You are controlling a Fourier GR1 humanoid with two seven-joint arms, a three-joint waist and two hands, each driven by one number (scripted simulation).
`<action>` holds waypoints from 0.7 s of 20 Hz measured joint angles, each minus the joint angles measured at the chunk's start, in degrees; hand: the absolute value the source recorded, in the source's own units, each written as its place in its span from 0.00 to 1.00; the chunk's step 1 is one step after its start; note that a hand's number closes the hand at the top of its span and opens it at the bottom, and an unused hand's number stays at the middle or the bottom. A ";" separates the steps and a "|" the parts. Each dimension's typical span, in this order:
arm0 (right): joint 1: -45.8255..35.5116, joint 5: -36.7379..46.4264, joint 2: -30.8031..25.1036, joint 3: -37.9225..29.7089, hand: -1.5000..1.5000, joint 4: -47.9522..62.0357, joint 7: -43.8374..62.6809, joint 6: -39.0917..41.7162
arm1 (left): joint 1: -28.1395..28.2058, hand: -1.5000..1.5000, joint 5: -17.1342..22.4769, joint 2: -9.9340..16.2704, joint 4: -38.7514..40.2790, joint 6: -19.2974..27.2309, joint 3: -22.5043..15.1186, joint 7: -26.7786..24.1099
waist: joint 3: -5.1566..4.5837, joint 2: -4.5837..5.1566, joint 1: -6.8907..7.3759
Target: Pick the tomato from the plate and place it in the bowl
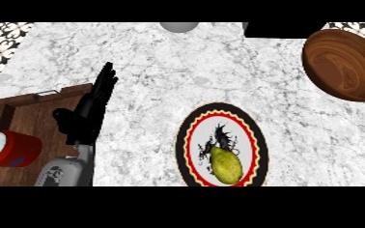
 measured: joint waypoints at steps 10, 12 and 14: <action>-10.47 19.44 2.09 6.98 1.00 25.34 -11.05 -2.26 | -0.60 0.50 -1.08 -1.28 0.76 0.00 -0.58 -0.62 | 0.05 0.27 0.83; -13.42 21.87 3.32 7.26 1.00 32.12 -14.04 -2.82 | 0.15 0.50 -1.17 -1.25 0.12 -0.36 -0.82 -0.78 | 0.07 0.28 0.94; -15.68 23.81 4.38 7.08 1.00 38.88 -17.71 -3.39 | 0.09 0.50 -1.10 -1.16 0.32 -0.66 -0.49 -1.14 | 0.09 0.30 0.89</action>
